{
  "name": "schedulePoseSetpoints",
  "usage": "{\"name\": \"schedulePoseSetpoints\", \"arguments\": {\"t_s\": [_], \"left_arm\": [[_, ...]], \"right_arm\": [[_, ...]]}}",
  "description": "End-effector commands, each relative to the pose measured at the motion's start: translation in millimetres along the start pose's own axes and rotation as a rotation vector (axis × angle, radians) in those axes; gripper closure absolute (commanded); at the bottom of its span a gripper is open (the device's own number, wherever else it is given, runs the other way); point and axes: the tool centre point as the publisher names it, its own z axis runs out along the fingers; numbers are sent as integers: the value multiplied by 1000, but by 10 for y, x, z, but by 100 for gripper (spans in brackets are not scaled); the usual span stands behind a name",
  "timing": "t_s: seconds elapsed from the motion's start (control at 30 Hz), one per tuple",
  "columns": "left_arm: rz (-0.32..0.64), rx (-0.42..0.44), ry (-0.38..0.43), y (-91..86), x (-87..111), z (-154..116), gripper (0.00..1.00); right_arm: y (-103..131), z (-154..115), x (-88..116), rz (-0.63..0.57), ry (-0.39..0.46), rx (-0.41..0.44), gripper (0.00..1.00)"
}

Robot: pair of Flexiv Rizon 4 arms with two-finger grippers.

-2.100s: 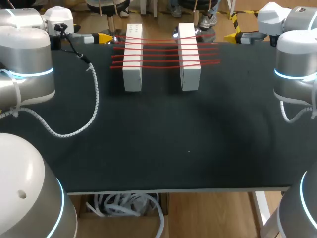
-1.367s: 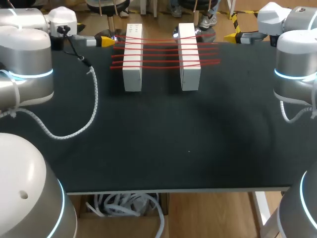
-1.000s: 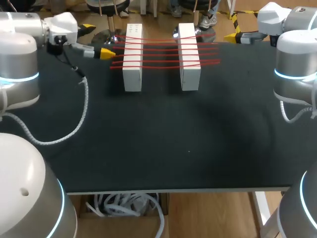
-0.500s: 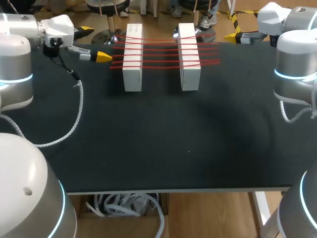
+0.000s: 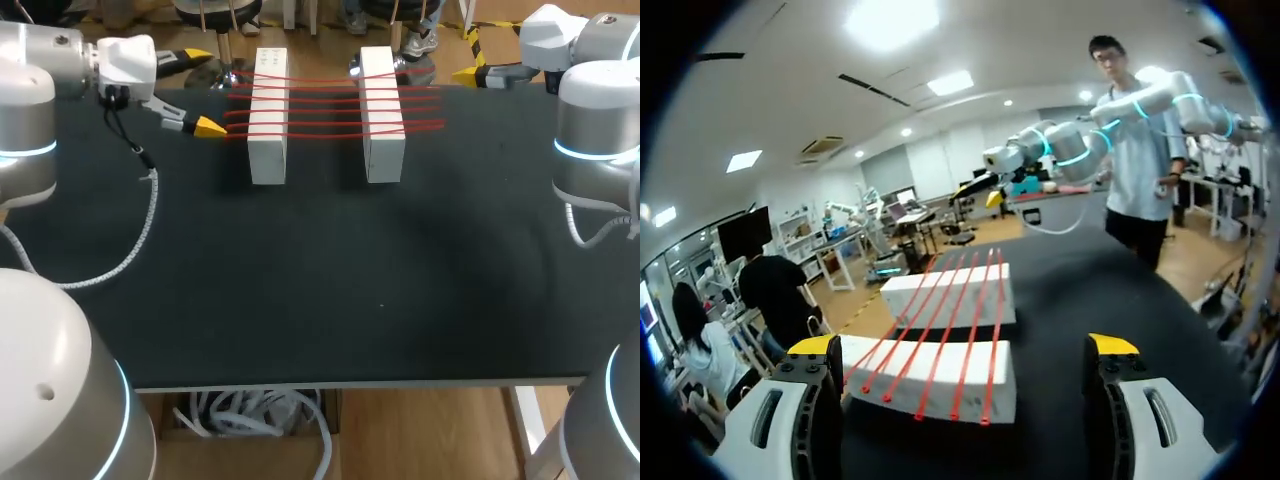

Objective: Grab the tape and strap the tape.

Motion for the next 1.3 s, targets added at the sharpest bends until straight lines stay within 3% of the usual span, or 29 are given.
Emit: {"name": "schedulePoseSetpoints", "arguments": {"t_s": [0.03, 0.2, 0.23, 0.3, 0.37, 0.4, 0.5, 0.7, 0.83, 1.1, 1.3], "left_arm": [[27, 46, 71, 137, -53, 147, 0], [56, 59, 64, 184, 45, 262, 0], [56, 61, 63, 194, 69, 283, 15], [56, 64, 55, 208, 116, 323, 57], [60, 68, 45, 218, 158, 350, 62], [64, 68, 43, 218, 178, 362, 75], [66, 68, 37, 222, 238, 391, 96], [67, 71, 18, 198, 360, 429, 70], [69, 71, 18, 158, 440, 445, 59], [52, 82, 31, 157, 577, 453, 65], [62, 92, 55, 238, 604, 408, 58]], "right_arm": [[0, 0, 0, 0, 0, 0, 0], [0, 0, 0, 0, 0, 0, 0], [0, 0, 0, 0, 0, 0, 0], [0, 0, 0, 0, 0, 0, 0], [0, 0, 0, 0, 0, 0, 0], [0, 0, 0, 0, 0, 0, 0], [0, 0, 0, 0, 0, 0, 0], [0, 0, 0, 0, 0, 0, 0], [0, 0, 0, 0, 0, 0, 0], [0, 0, 0, 0, 0, 0, 0], [0, 0, 0, 0, 0, 0, 0]]}}
